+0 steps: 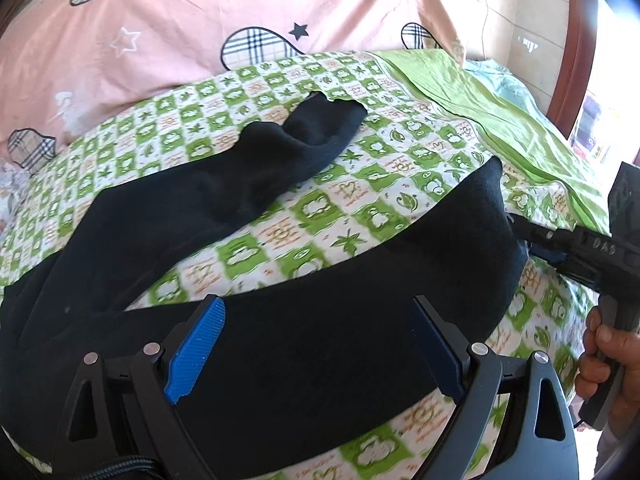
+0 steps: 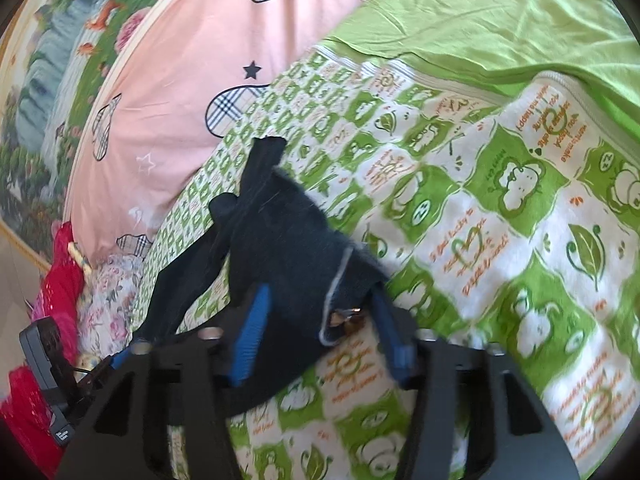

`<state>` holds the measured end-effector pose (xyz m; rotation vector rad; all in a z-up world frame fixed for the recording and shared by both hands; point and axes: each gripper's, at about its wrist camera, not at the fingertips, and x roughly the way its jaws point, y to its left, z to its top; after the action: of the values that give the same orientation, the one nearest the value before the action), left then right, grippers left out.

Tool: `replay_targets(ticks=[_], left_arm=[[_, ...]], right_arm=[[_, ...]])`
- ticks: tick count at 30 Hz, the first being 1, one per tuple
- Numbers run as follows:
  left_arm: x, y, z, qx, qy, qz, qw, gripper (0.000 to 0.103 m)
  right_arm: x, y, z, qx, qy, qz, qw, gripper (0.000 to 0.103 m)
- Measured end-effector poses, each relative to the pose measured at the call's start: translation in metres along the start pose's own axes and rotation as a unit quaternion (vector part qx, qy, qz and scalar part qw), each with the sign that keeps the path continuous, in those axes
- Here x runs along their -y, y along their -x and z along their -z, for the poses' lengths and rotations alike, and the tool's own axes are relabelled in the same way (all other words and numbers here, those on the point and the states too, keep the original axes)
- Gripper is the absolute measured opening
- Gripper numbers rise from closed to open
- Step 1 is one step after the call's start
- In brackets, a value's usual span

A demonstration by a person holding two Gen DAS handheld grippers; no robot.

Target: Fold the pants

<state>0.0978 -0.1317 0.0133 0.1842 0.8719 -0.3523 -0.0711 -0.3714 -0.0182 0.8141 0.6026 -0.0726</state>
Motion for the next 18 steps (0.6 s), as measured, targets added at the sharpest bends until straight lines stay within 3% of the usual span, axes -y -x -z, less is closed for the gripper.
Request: replay_targets(ticks=[2, 7, 10, 13, 15, 16, 17, 18], left_arm=[[0.003, -0.005, -0.007, -0.005, -0.003, 0.008, 0.9999, 0.093], [0.026, -0.024, -0.038, -0.021, -0.048, 0.062, 0.9967, 0.093], [0.051, -0.043, -0.062, -0.040, -0.095, 0.116, 0.9879, 0.093], [0.079, -0.069, -0.081, -0.076, -0.137, 0.163, 0.9740, 0.093], [0.090, -0.086, -0.086, -0.101, -0.149, 0.174, 0.9681, 0.093], [0.096, -0.095, -0.087, -0.116, -0.154, 0.182, 0.9642, 0.085], [0.103, -0.102, -0.086, -0.130, -0.159, 0.191, 0.9598, 0.060], [0.110, -0.111, -0.085, -0.149, -0.164, 0.201, 0.9542, 0.041]], right_arm=[[0.004, 0.000, -0.002, -0.001, -0.003, -0.004, 1.000, 0.011], [0.006, 0.014, 0.002, 0.009, 0.009, -0.004, 1.000, 0.009], [0.009, 0.021, 0.004, 0.010, 0.007, -0.006, 1.000, 0.009], [0.012, 0.027, 0.008, 0.011, 0.006, -0.003, 1.000, 0.009], [0.013, 0.028, 0.009, 0.011, 0.007, -0.001, 1.000, 0.008], [0.013, 0.029, 0.010, 0.011, 0.009, 0.000, 1.000, 0.008], [0.013, 0.030, 0.010, 0.011, 0.011, 0.000, 1.000, 0.008], [0.012, 0.031, 0.010, 0.013, 0.013, 0.001, 1.000, 0.008]])
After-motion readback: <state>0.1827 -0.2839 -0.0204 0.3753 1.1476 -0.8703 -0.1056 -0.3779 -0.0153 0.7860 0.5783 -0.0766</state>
